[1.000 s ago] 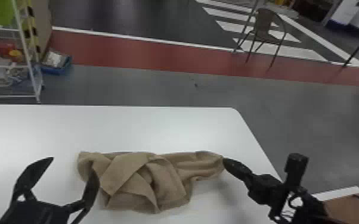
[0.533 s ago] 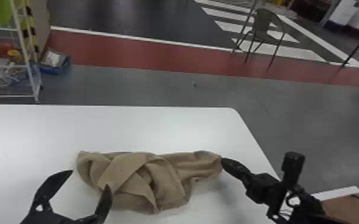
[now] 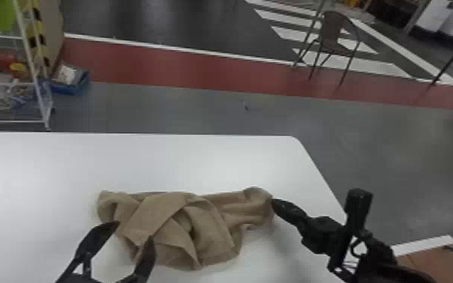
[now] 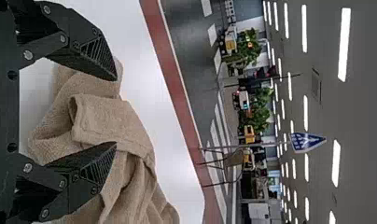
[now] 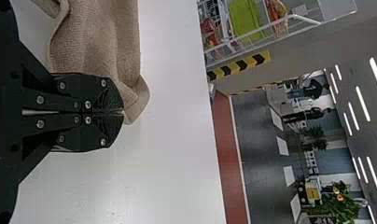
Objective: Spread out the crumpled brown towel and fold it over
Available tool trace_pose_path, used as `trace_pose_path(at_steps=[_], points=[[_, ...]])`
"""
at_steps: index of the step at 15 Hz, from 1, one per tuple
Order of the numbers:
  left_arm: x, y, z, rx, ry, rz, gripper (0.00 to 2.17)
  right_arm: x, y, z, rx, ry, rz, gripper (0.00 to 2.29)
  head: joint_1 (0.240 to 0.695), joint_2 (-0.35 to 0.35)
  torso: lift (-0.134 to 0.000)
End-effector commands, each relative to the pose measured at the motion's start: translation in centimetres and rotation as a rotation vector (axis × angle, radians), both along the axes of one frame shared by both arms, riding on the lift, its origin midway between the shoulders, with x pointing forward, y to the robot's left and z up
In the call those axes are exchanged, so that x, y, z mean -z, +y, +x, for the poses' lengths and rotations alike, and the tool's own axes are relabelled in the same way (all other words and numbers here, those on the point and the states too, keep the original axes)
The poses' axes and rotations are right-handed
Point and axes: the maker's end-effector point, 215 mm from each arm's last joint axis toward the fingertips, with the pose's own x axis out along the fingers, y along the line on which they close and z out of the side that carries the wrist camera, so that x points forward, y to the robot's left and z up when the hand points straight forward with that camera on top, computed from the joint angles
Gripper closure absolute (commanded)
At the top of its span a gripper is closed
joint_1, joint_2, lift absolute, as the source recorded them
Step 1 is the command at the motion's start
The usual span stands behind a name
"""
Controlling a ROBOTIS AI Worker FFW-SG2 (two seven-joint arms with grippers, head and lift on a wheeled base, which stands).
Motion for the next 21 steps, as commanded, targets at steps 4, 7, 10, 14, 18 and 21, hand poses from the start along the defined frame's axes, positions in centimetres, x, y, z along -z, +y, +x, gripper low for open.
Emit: trace_pose_path(at_steps=[4, 7, 10, 14, 18, 21], points=[[1.3, -5.1, -1.3, 0.085, 0.037, 0.036, 0.48, 0.2, 0.3, -0.1, -0.007, 0.004, 0.005, 1.65, 0.695, -0.35, -0.123], [2.5, -5.1, 0.1, 0.065, 0.035, 0.062, 0.48, 0.3, 0.7, -0.2, -0.016, 0.001, 0.015, 1.65, 0.695, -0.35, -0.123], [1.9, -4.0, 1.9, 0.021, 0.002, 0.08, 0.48, 0.2, 0.4, -0.3, -0.018, -0.002, 0.015, 1.65, 0.695, -0.35, -0.123], [3.1, -3.6, 2.9, 0.005, 0.025, 0.122, 0.6, 0.4, 0.3, -0.1, -0.02, -0.001, 0.016, 1.65, 0.695, -0.35, -0.123], [3.8, -3.6, 2.7, 0.008, 0.038, 0.134, 0.6, 0.3, -0.1, 0.1, -0.019, -0.002, 0.013, 1.65, 0.695, -0.35, -0.123], [3.4, -3.2, 3.1, -0.002, 0.029, 0.131, 1.44, 0.5, 0.0, 0.1, -0.019, 0.0, 0.018, 1.65, 0.695, -0.35, -0.123]])
